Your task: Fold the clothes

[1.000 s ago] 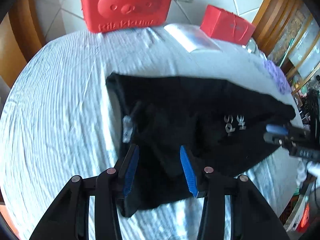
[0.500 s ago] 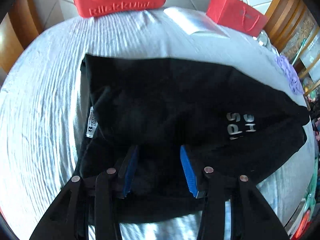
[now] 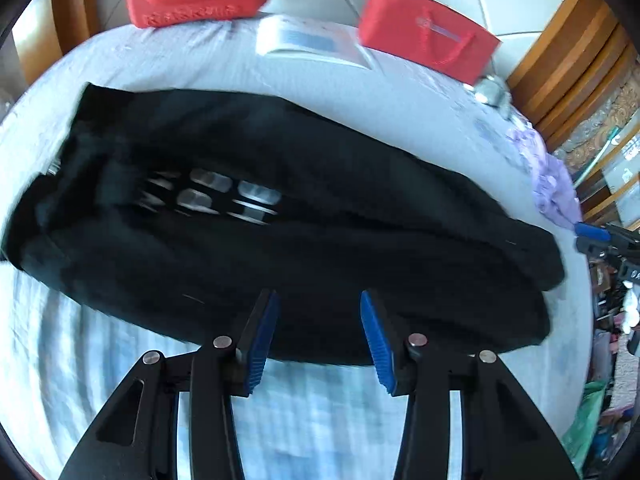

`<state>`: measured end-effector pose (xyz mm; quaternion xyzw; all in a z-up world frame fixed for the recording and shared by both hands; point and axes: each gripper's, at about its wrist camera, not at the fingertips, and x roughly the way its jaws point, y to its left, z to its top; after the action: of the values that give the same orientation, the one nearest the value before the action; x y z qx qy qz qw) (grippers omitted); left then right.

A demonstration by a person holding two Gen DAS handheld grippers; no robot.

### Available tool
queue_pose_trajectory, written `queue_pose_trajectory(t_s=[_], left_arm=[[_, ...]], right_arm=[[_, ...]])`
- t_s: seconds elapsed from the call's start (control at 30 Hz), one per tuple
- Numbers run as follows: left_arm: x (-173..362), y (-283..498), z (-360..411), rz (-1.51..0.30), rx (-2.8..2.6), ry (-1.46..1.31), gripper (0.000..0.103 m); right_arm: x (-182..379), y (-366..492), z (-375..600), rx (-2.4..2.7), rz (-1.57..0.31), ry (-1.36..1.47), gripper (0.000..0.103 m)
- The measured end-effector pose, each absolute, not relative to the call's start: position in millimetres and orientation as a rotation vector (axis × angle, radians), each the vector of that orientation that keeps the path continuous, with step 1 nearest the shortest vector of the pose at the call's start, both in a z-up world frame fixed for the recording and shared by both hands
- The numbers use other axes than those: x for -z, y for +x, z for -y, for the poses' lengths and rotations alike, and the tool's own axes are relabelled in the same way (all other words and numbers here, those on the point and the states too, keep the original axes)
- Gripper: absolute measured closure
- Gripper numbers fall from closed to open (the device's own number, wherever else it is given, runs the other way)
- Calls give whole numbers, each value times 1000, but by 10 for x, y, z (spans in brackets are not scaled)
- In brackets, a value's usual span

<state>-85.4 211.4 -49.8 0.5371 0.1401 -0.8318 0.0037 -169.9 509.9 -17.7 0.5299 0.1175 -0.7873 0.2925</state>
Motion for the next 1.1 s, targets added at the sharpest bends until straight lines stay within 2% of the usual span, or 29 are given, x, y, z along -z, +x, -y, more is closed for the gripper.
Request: queue_pose_trajectory(t_s=[0.17, 0.3, 0.4, 0.6, 0.63, 0.67, 0.7, 0.73, 0.8, 0.97, 1.03, 1.1], left_arm=[[546, -815, -2867, -451, 2651, 1677, 59], [584, -784, -3380, -539, 2632, 1665, 59], [585, -748, -3762, -523, 2582, 1602, 59], [730, -607, -4380, -657, 2351, 1497, 59], [747, -594, -4450, -665, 2315, 1487, 59], [750, -608, -4489, -677, 2292, 1464, 59], [753, -621, -4528, -689, 2270, 1441, 59], [753, -636, -4566, -698, 2247, 1418, 59], [710, -676, -4626, -690, 2219, 1368, 59], [790, -798, -4790, -666, 2134, 1319, 59], [850, -822, -4899, -625, 2092, 1305, 59], [873, -840, -5015, -583, 2043, 1307, 56]], right_arm=[[184, -1607, -5202, 2005, -389, 1357, 52], [219, -1564, -5267, 1876, -463, 1288, 52], [260, -1590, -5296, 1759, -489, 1203, 52], [568, -1672, -5146, 1571, -583, 1096, 52], [629, -1699, -5107, 1548, -599, 1095, 56], [688, -1724, -5058, 1526, -629, 1090, 80], [731, -1745, -5014, 1524, -674, 1076, 92], [730, -1765, -4983, 1570, -759, 1034, 98], [608, -1839, -4986, 1691, -899, 913, 98], [236, -1987, -5179, 1870, -1093, 635, 98], [341, -1914, -5206, 1815, -1188, 547, 98], [555, -1882, -5219, 1708, -1196, 572, 96]])
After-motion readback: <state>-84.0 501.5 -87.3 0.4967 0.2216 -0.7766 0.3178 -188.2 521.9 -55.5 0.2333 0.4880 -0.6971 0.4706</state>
